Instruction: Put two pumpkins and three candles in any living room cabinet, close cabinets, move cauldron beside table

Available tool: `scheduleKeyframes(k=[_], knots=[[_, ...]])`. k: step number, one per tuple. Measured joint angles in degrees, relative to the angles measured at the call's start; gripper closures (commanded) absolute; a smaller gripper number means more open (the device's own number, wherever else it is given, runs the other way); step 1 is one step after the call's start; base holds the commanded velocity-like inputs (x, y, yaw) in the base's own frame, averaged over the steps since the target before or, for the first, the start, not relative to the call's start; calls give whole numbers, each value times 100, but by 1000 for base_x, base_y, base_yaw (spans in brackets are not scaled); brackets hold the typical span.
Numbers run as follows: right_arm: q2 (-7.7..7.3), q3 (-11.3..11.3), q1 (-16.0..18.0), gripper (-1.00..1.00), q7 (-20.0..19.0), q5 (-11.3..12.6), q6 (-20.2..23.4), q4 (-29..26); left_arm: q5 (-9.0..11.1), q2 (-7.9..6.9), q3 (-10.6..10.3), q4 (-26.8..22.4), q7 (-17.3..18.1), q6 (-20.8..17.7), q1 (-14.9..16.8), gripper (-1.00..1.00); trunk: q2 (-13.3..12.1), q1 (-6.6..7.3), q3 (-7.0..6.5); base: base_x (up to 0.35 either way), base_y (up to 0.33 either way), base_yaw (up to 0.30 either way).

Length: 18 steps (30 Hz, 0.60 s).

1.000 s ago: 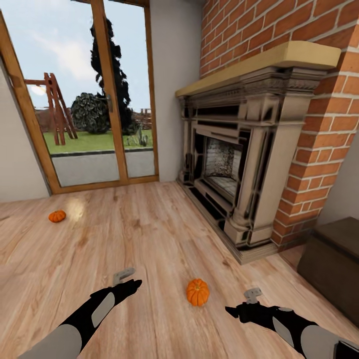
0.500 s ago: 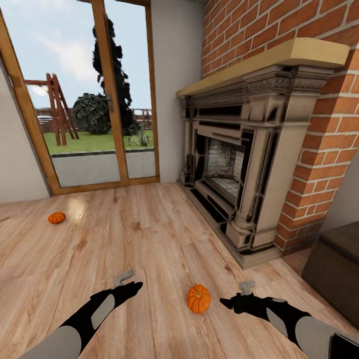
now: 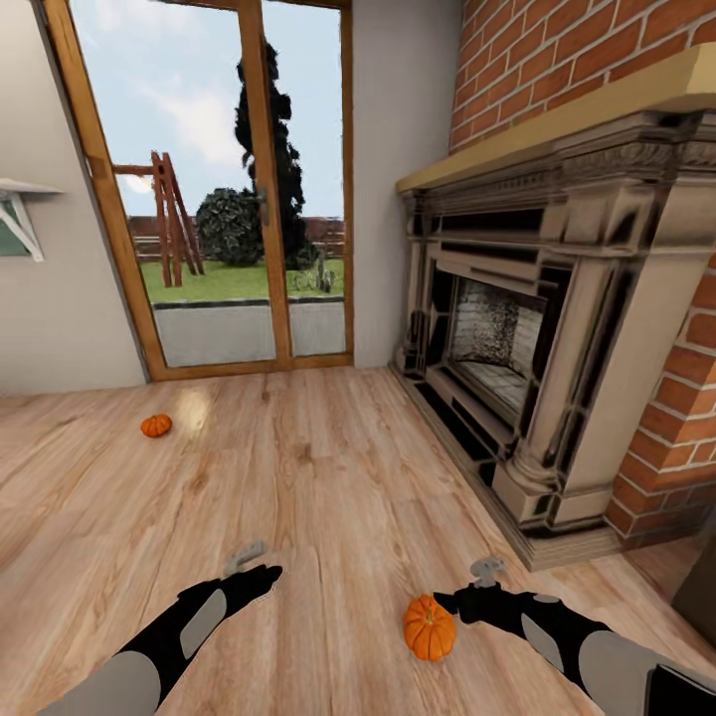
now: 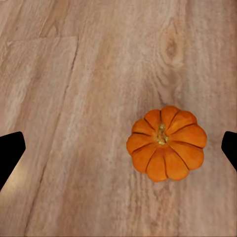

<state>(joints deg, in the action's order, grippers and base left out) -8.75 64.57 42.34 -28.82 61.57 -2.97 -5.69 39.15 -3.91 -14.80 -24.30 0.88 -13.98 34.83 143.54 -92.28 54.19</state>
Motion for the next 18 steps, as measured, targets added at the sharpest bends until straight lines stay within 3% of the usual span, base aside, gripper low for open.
scheduleKeyframes(k=[9, 14, 18], knots=[[-1, -18, 0, -100, 155, -4, 132, 31, -1, 1, -10, 3, -5, 2, 2, -100, 0, -1, 1, 280, -86, 53], [-1, -29, -1, -100, 279, 9, 405, 137, 7, 1, -10, -75, 37, -2, 3, -100, 0, -3, 1, 59, -46, 1], [0, -72, -1, -100, 649, 140, 721, 187, 10, 2, -13, -357, 37, -82, 1, -100, 0, -3, 1, 12, -10, 0]])
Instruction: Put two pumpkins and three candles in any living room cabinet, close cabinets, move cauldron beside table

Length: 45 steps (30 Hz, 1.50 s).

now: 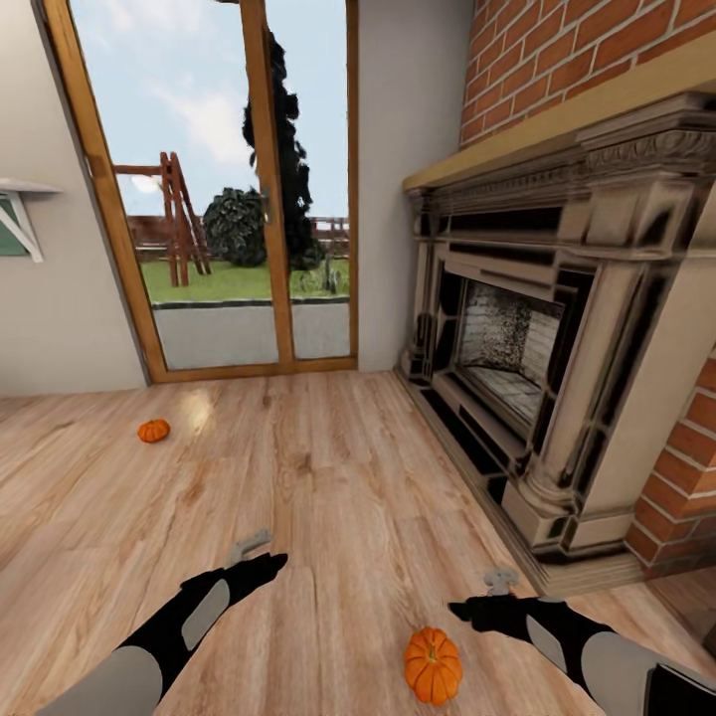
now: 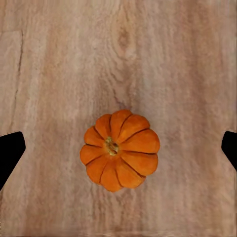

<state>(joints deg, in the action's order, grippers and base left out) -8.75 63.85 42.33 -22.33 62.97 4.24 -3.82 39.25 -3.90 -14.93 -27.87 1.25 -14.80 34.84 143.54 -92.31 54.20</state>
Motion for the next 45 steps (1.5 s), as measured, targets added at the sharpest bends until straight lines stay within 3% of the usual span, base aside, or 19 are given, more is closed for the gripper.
scheduleKeyframes(k=[5, 10, 16, 19, 27, 30, 32, 45], knots=[[0, -50, 0, -100, 94, 366, 385, 3, -1, 3, 7, -825, -27, -658, -2, -100, 6, -13, 110, 2, -1, 0], [-4, -57, 7, -100, -13, 493, 776, 3, 3, 0, 27, -1766, -113, -1231, 0, -100, 13, -26, 221, 0, 0, 0], [-8, -65, 16, -100, -258, 563, 1260, 3, -36, 4, 42, -2558, -553, -1792, 2, -100, 21, -42, 354, 0, 0, 0], [-9, -70, 40, -100, -314, 784, 1660, 8, -9, 8, 39, -3076, -1047, -2090, 0, -100, 25, -49, 420, 0, 0, 0], [-9, -69, 82, -100, -286, 910, 1816, 10, -5, 15, 33, -3231, -1207, -2697, 2, -100, 36, -70, 598, 0, 0, 0], [-9, -67, 91, -100, -198, 913, 1819, 11, -10, 18, 33, -3227, -1211, -2749, 2, -100, 40, -78, 664, 0, 0, 0], [18, -75, 149, -100, 195, 923, 1818, 1, -16, 31, 27, -3212, -1218, -2776, 9, -100, 42, -83, 709, 0, 0, 0], [173, -64, 193, -100, 317, 922, 1611, -8, -11, 20, 38, -3209, -1196, -2784, 11, -100, 60, -116, 997, 3, 78, 0]])
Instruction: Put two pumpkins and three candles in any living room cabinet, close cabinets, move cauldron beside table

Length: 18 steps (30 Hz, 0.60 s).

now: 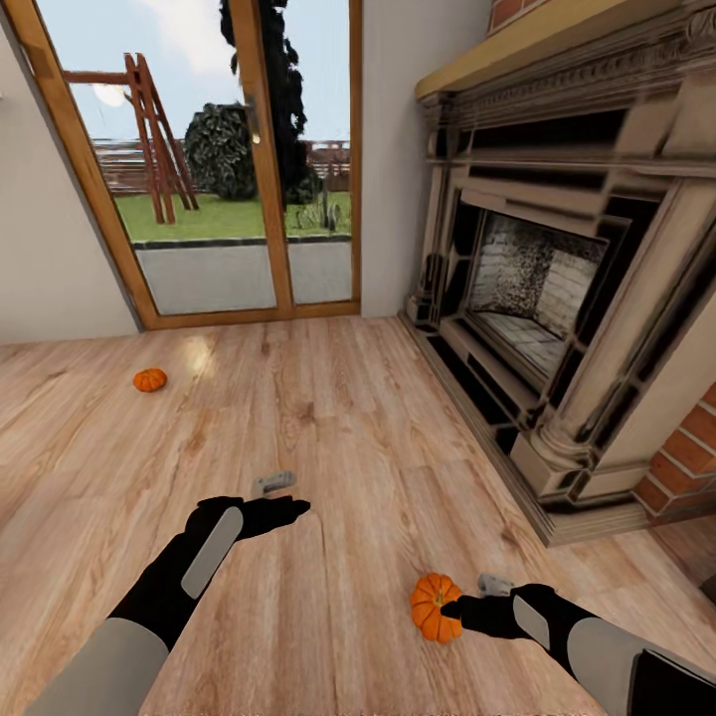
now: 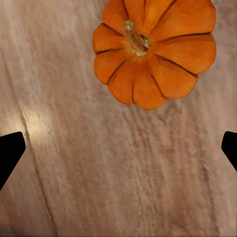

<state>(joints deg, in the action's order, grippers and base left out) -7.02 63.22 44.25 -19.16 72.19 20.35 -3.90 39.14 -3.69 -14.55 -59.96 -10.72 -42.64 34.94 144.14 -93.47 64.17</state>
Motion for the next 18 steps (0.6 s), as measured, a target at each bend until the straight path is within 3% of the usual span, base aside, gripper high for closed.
scheduleKeyframes(k=[9, 18], knots=[[10, 4, 1, -100, -26, -5, -258, 1, 13, 3, -8, -11, 9, 1, -1, -100, 12, -23, 200, 1, 23, 0], [29, 28, -7, -100, -42, -21, -1222, 29, 16, 14, -49, -26, 19, 14, -8, -100, 13, -23, 200, 3, 1, 0]])
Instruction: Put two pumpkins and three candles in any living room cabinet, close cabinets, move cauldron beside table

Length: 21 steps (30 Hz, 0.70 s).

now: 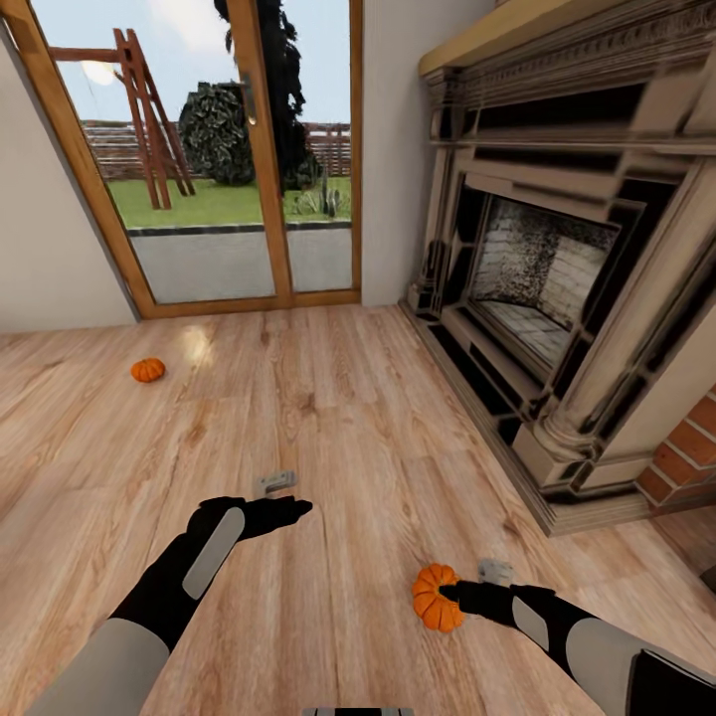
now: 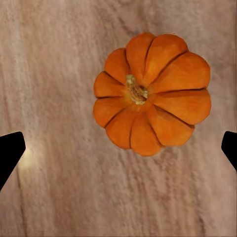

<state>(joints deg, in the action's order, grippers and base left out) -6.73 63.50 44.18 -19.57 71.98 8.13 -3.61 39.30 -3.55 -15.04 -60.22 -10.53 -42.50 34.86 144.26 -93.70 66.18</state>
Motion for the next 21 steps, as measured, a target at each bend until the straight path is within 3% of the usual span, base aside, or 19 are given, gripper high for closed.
scheduleKeyframes(k=[7, 14, 21], knots=[[8, 3, 0, -100, 29, -14, -223, 23, 0, 1, -6, 8, -4, 5, 0, -100, 0, 3, 0, 253, 0, 0], [17, 2, -1, -100, 97, -24, -232, 31, -8, 4, -8, 8, -5, 6, 0, -100, 0, 0, 0, 43, 0, 0], [18, 3, -1, -100, 146, -25, -232, 31, -9, 9, -8, 9, 0, 5, 0, -100, 9, -18, 155, 2, 0, 0]])
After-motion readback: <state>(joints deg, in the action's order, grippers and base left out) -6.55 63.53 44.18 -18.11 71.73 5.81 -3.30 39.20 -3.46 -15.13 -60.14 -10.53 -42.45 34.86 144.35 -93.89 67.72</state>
